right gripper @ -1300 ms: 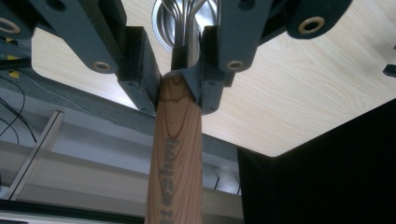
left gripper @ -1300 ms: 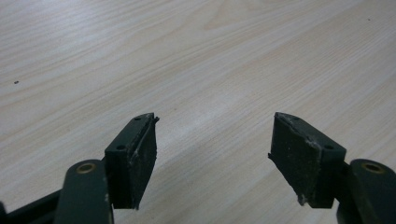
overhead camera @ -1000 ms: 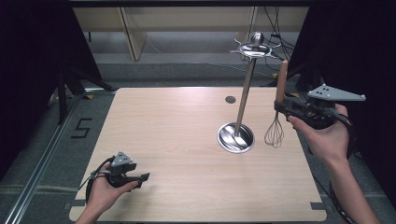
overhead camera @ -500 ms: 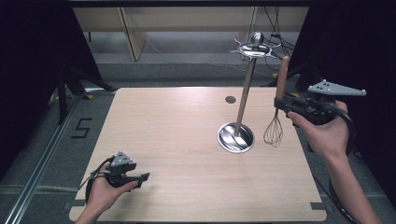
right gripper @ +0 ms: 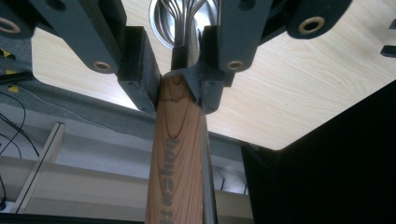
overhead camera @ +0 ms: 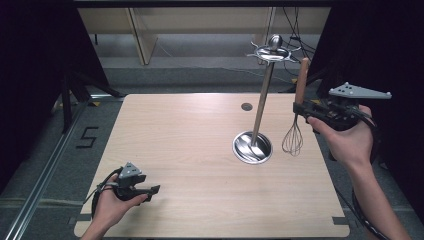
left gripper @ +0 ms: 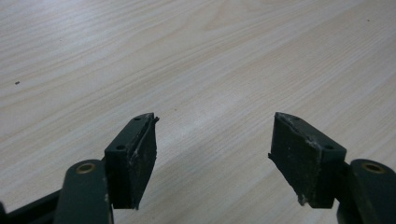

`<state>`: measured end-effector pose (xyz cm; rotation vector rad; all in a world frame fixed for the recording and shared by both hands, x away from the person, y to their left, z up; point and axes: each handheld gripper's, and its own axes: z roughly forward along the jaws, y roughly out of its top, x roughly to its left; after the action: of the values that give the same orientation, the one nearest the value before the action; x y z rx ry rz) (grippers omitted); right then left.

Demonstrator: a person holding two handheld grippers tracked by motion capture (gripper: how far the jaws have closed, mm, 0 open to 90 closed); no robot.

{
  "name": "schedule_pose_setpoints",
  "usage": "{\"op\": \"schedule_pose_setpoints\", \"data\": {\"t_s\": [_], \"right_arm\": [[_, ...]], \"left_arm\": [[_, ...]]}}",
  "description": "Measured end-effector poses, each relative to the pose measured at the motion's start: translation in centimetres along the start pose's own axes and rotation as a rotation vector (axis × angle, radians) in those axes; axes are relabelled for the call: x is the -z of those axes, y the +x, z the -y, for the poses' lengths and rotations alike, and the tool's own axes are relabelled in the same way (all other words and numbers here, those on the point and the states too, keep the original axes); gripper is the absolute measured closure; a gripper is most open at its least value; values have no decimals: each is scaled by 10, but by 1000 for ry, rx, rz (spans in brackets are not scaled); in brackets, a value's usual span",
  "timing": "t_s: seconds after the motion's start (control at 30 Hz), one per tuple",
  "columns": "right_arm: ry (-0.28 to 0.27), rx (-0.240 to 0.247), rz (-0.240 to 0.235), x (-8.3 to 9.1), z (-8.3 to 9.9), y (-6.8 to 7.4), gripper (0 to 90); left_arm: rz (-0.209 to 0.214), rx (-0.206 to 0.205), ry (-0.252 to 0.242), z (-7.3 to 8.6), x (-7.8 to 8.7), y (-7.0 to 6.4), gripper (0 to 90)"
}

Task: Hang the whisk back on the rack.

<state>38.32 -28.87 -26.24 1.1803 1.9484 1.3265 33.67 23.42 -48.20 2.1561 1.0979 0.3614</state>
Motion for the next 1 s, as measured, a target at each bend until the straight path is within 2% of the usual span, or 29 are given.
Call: {"op": "schedule_pose_setpoints", "data": {"t_s": [0.03, 0.13, 0.2, 0.23, 0.33, 0.37, 0.4, 0.43, 0.5, 0.53, 0.6, 0.67, 0.83, 0.87, 1.0], "right_arm": [[10, -14, 8, 1, -1, 2, 708], [4, 5, 0, 1, -4, 1, 708], [10, -9, 6, 1, -5, 3, 708], [5, -7, -5, 1, -6, 4, 708], [-3, 21, 10, 0, -8, 3, 707], [-5, 18, 13, 0, -8, 3, 708], [-4, 22, 11, 0, -9, 2, 708], [7, -3, 8, 0, -9, 4, 708], [11, 0, 3, 0, -9, 3, 708], [13, -5, 3, 0, -10, 3, 708], [15, -10, 4, 0, -10, 4, 708], [9, 7, -1, -2, -10, 2, 708], [17, -13, -2, -2, -11, 4, 708], [4, 18, 5, -2, -11, 2, 708], [13, 0, -8, -3, -12, 4, 708]], "left_arm": [[0, 1, 0, 0, 0, 0, 308], [0, 5, 0, 0, 0, 0, 308], [0, 5, 2, 0, 0, 0, 308], [0, 5, 1, 0, 0, 0, 308], [0, 4, 1, 0, 0, 0, 308], [5, 20, 1, 0, 0, -1, 308], [6, 18, 1, 0, 0, -1, 308], [6, 20, -1, 0, 0, -1, 308], [0, 6, -7, 0, 0, 0, 308], [6, 23, -9, 0, -1, -1, 308], [6, 21, -8, 0, -1, -1, 308], [2, 12, 2, 0, 0, -1, 308], [0, 5, -6, 0, 0, 0, 308], [-2, -10, 7, 0, 1, 1, 308], [1, 4, -4, 0, 0, 0, 308]]}}
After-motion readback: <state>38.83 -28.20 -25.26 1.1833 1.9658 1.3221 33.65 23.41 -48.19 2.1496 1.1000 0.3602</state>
